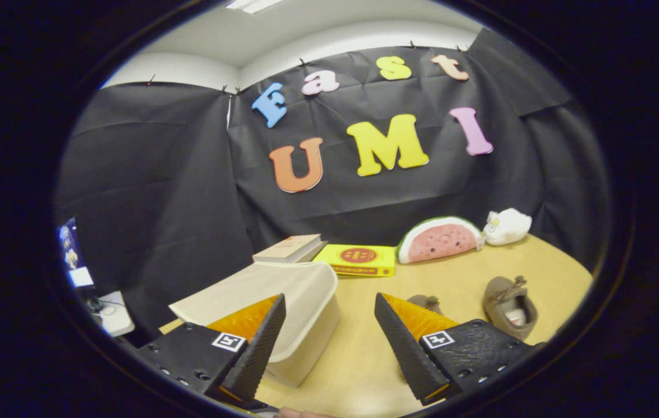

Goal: Open the storage box then place both shoes into the box .Put the left shoe in first, then the right shoe, with the right side of both shoes facing outward in a uniform manner.

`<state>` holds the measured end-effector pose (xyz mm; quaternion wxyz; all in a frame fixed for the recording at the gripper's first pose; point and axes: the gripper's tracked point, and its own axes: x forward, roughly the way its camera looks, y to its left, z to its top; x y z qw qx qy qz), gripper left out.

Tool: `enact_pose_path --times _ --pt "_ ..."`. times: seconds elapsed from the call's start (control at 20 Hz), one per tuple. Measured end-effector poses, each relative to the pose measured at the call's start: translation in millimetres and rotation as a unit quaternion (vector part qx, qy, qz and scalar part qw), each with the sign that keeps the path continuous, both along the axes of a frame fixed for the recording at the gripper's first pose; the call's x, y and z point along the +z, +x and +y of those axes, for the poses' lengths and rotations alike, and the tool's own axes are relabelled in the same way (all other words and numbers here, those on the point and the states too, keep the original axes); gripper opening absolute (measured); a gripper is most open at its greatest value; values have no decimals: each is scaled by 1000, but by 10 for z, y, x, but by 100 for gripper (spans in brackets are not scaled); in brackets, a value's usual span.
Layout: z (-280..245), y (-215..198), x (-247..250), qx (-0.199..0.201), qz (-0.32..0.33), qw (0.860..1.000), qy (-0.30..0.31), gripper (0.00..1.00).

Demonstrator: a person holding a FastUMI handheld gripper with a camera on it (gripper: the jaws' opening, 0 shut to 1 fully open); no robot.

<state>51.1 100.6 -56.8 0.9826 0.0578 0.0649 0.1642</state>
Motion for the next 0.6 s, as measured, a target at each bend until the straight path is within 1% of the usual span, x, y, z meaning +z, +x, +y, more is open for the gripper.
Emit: enact_pose_path --times 0.1,0.25,0.35,0.4,0.45,0.5,0.55,0.6 --pt "164 145 -78 44 32 998 25 94" --pt "270 411 -194 89 88 990 68 94" --pt "334 547 -270 124 122 978 111 94" --pt "329 609 -302 133 135 973 133 94" --pt "298 691 -387 130 154 968 147 94" --pt "337 703 -442 147 174 958 173 94" --pt "369 722 -460 156 191 948 203 95" --pt "403 749 -476 163 206 939 223 95"
